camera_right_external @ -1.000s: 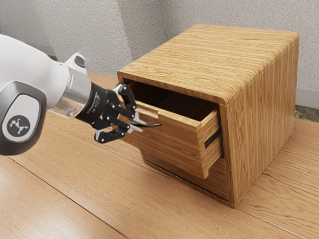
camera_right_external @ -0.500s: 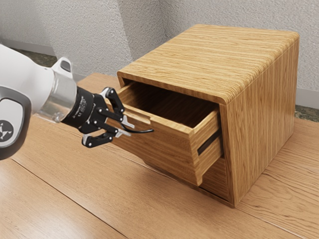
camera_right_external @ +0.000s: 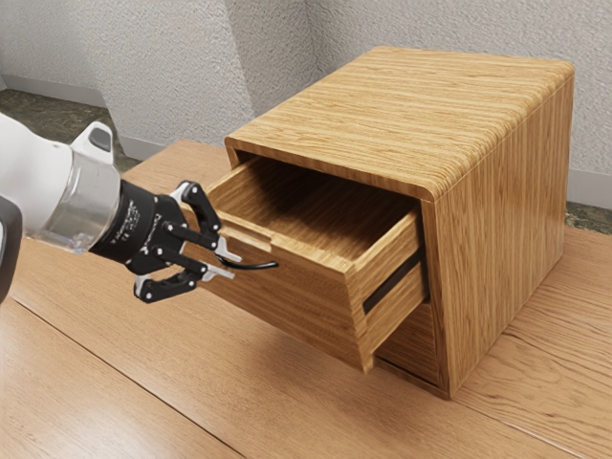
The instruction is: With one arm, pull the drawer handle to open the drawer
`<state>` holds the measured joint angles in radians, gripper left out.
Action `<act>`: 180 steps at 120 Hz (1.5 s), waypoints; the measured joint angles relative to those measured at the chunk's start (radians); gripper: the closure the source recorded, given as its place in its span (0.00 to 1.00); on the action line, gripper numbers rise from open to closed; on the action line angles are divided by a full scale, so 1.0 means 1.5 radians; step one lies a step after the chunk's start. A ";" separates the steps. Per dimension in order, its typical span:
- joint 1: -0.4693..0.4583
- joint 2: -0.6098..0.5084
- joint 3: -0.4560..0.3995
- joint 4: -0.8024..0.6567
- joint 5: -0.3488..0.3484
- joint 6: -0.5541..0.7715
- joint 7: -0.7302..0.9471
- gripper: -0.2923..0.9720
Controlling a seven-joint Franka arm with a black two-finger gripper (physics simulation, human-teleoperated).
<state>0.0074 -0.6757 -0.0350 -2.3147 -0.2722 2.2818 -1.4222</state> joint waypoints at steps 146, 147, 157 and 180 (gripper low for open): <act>0.005 -0.159 0.002 -0.089 0.005 -0.044 -0.028 0.76; 0.005 -0.162 0.003 -0.089 0.006 -0.045 -0.029 0.76; 0.006 -0.190 0.003 -0.086 0.014 -0.058 -0.033 0.63; 0.002 -0.185 0.016 0.004 0.079 -0.084 -0.041 0.39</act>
<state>0.0099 -0.9532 -0.0116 -2.3084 -0.1544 2.1565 -1.4830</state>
